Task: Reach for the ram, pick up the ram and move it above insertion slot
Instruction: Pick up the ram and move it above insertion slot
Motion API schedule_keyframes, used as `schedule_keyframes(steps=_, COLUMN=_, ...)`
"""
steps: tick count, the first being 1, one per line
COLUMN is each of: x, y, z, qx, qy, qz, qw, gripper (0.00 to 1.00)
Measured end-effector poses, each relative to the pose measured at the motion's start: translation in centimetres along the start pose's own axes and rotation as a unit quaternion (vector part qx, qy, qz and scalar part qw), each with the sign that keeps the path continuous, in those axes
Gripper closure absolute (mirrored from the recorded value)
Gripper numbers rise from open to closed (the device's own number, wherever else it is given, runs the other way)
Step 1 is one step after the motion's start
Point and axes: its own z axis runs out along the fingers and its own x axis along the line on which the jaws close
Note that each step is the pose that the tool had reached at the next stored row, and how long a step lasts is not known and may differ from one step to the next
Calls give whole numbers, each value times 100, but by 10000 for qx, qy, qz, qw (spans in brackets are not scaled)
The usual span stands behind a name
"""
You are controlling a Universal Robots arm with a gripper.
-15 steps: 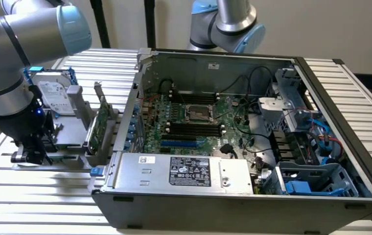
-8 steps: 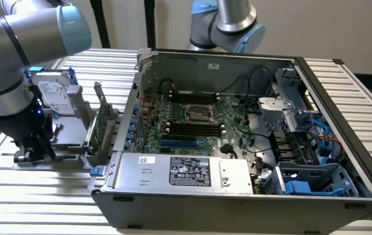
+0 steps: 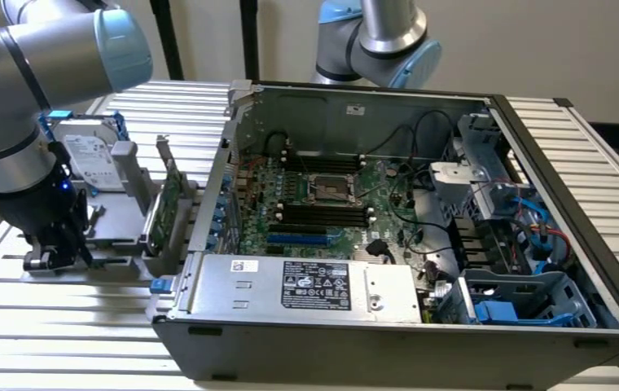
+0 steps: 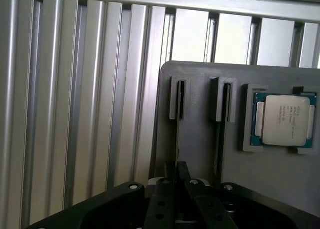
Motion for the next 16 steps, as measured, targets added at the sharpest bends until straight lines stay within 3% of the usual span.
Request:
schedule_keyframes(steps=8, x=1, y=-13, z=-101, qx=-10, qy=-47, qz=0, qw=10000, gripper=87)
schedule_keyframes(steps=16, x=3, y=-31, z=-392, qx=-34, qy=-72, qz=0, qw=10000, gripper=87)
